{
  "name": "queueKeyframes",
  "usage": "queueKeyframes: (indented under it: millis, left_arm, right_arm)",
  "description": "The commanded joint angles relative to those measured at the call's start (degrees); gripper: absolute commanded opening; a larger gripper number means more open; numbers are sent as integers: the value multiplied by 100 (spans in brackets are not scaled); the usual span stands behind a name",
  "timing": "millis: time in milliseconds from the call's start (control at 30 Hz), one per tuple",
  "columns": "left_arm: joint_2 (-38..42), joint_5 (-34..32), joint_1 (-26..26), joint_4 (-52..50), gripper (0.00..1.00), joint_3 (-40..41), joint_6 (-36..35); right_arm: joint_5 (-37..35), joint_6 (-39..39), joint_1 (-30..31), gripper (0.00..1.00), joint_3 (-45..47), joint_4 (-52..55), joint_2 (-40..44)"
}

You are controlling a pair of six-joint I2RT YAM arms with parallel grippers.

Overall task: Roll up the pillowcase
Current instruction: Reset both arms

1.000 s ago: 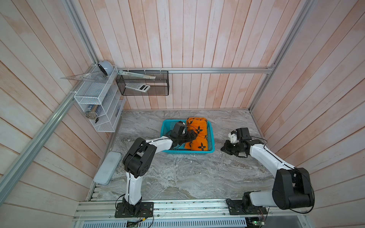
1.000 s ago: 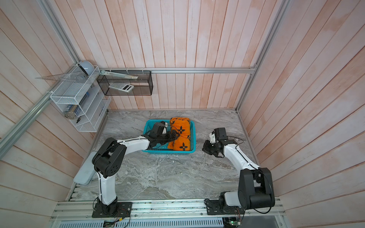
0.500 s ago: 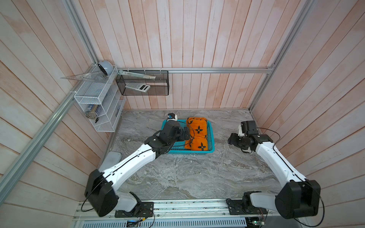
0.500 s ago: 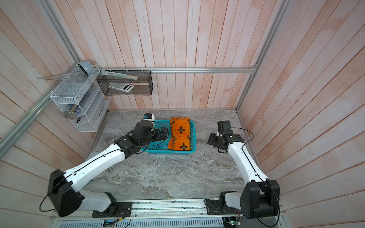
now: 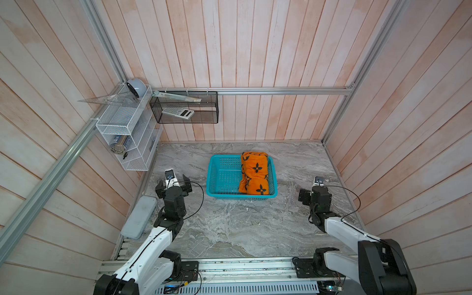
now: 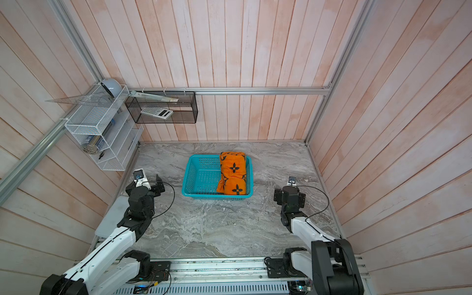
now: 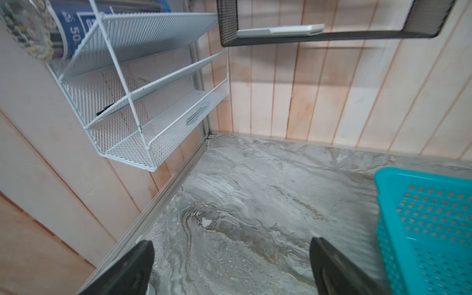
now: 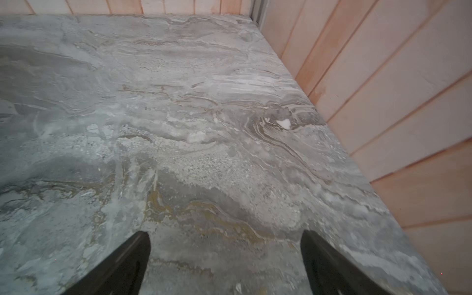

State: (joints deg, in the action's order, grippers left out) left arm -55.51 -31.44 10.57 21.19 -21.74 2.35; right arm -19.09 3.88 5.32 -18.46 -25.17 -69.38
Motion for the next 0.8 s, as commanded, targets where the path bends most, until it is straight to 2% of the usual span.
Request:
queueKeyframes:
  millis: [0, 133, 200, 267, 300, 367, 433, 500, 533, 567, 633, 767]
  left_arm:
    - [-638, 324, -418, 1362, 100, 205, 240]
    - [-1838, 440, -652, 2614, 100, 498, 304]
    - [-2388, 489, -691, 3581, 100, 713, 330]
    - [-2799, 261, -718, 4040, 100, 763, 435]
    - [-3046, 355, -787, 4330, 100, 744, 430]
    - [-3182, 713, -802, 3930, 100, 578, 398]
    - [-3539, 671, -800, 4363, 100, 533, 280]
    - [-3248, 707, -819, 3581, 100, 370, 424]
    - [-3356, 720, -819, 3772, 100, 370, 382]
    - [-3476, 722, -819, 4010, 100, 386, 308]
    - [-3339, 794, -810, 3655, 100, 332, 344]
    - [-3400, 725, -784, 3566, 100, 228, 286]
  right_arm:
    - [630, -475, -56, 98, 118, -2067, -392]
    - [535, -363, -93, 98, 380, -2993, -910]
    - [524, -305, -114, 98, 541, -3631, -1231]
    - [677, -329, -124, 98, 641, -4178, -1617]
    - [779, -297, -149, 98, 657, -4410, -1892]
    - [950, -368, -172, 98, 626, -4983, -2295]
    - [894, -328, -181, 98, 429, -4170, -2020]
    - [1191, -409, -188, 98, -132, -3087, -1981]
    - [1305, -402, -247, 98, -219, -2847, -1936]
    - [1140, -263, -296, 98, -238, -2778, -1917]
    - [1093, -226, -296, 98, -294, -2761, -1969]
    - [1085, -235, -291, 98, -282, -2780, -1968]
